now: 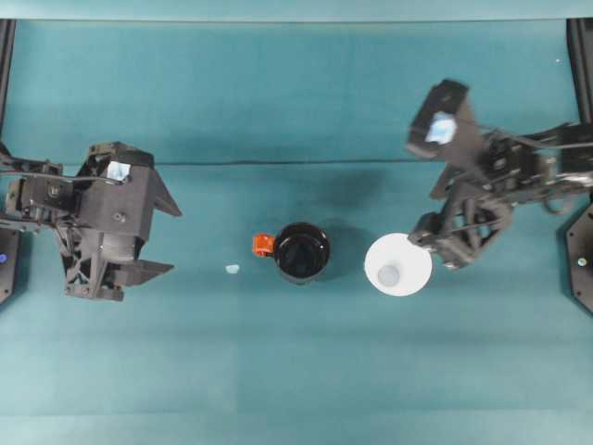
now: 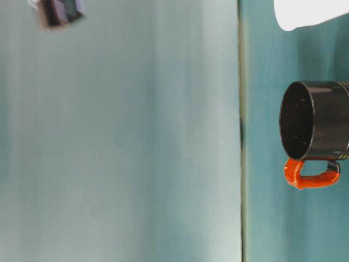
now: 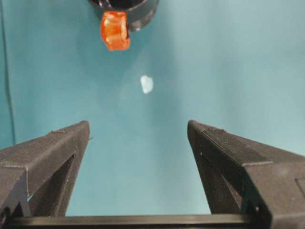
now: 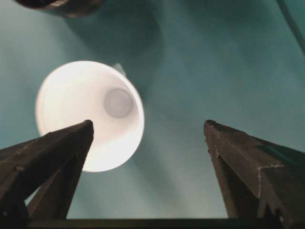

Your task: Put the paper cup into the moved red handle cup holder.

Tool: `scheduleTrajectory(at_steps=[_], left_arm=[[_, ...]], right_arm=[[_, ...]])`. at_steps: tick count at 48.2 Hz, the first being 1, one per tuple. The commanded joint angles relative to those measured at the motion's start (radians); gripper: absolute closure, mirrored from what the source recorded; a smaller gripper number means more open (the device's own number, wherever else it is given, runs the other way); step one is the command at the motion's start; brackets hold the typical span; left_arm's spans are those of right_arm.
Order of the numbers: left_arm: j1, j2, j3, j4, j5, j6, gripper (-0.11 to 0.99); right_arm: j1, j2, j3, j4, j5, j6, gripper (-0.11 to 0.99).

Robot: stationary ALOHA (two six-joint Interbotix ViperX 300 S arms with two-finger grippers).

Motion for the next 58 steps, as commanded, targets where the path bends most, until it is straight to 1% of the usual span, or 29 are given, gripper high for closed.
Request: scheduleTrajectory(at_steps=[1,6,7,9,10,11,14,16,18,19,20,21,31,34,40,42,53,54,57,58], left_arm=[[-0.002,-0.009,-0.009,0.002,-0.003,-0.002,-0.04],[-0.003,-0.008,-0.009,0.002,-0.003,-0.002,-0.04],[-0.002,-0.008,-0.009,0.003,-0.003,-0.002,-0.04],[-0.002,-0.008,-0.009,0.002,-0.003,-0.002,-0.04],[-0.002,-0.006,-0.009,0.002,-0.003,-0.002,-0.04],[-0.002,-0.006,-0.009,0.002,-0.003,-0.002,-0.04],[-0.002,-0.005,-0.009,0.002,-0.003,-0.002,-0.04],[-0.002,-0.005,-0.009,0.003,-0.003,-0.002,-0.04],[-0.003,-0.005,-0.008,0.002,-0.003,-0.002,-0.04],[-0.002,-0.005,-0.009,0.002,-0.003,-0.002,-0.04],[-0.003,-0.003,-0.009,0.003,-0.003,-0.002,-0.04],[-0.002,-0.005,-0.009,0.002,-0.003,-0.002,-0.04],[-0.002,-0.003,-0.009,0.003,-0.003,-0.002,-0.04],[0.0,-0.002,-0.011,0.002,-0.003,-0.002,-0.04],[-0.002,0.002,-0.014,0.002,-0.005,-0.002,-0.04],[-0.002,0.002,-0.014,0.003,-0.005,-0.002,-0.04],[-0.002,0.002,-0.014,0.002,-0.005,-0.002,-0.04],[-0.002,0.003,-0.014,0.003,-0.003,-0.002,-0.04],[-0.002,0.003,-0.014,0.002,-0.005,-0.002,-0.04],[-0.002,0.003,-0.014,0.002,-0.005,-0.002,-0.04]], right_arm=[[-0.003,0.094,-0.017,0.005,-0.002,0.014,0.01],[-0.003,0.126,-0.014,0.006,-0.006,0.015,0.01],[-0.003,0.132,-0.014,0.009,-0.006,0.014,0.01],[-0.003,0.143,-0.014,0.017,-0.009,0.012,0.01],[0.0,0.149,-0.014,0.02,-0.012,0.012,0.01],[0.0,0.156,-0.014,0.026,-0.015,0.011,0.01],[0.003,0.17,-0.014,0.032,-0.02,0.011,0.01],[0.005,0.178,-0.014,0.032,-0.021,0.011,0.01],[0.006,0.186,-0.014,0.034,-0.021,0.011,0.01],[0.006,0.186,-0.012,0.032,-0.021,0.011,0.01],[0.006,0.189,-0.012,0.034,-0.021,0.011,0.01],[0.008,0.192,-0.012,0.032,-0.021,0.011,0.01],[0.008,0.225,-0.009,0.034,-0.034,0.012,0.01],[0.006,0.233,-0.009,0.034,-0.04,0.012,0.02],[0.006,0.238,-0.009,0.034,-0.055,0.012,0.02],[0.008,0.238,-0.009,0.034,-0.057,0.012,0.02],[0.006,0.238,-0.011,0.034,-0.057,0.012,0.02],[0.008,0.238,-0.011,0.034,-0.057,0.012,0.03],[0.008,0.238,-0.012,0.04,-0.054,0.012,0.03],[0.008,0.238,-0.014,0.048,-0.054,0.012,0.04]])
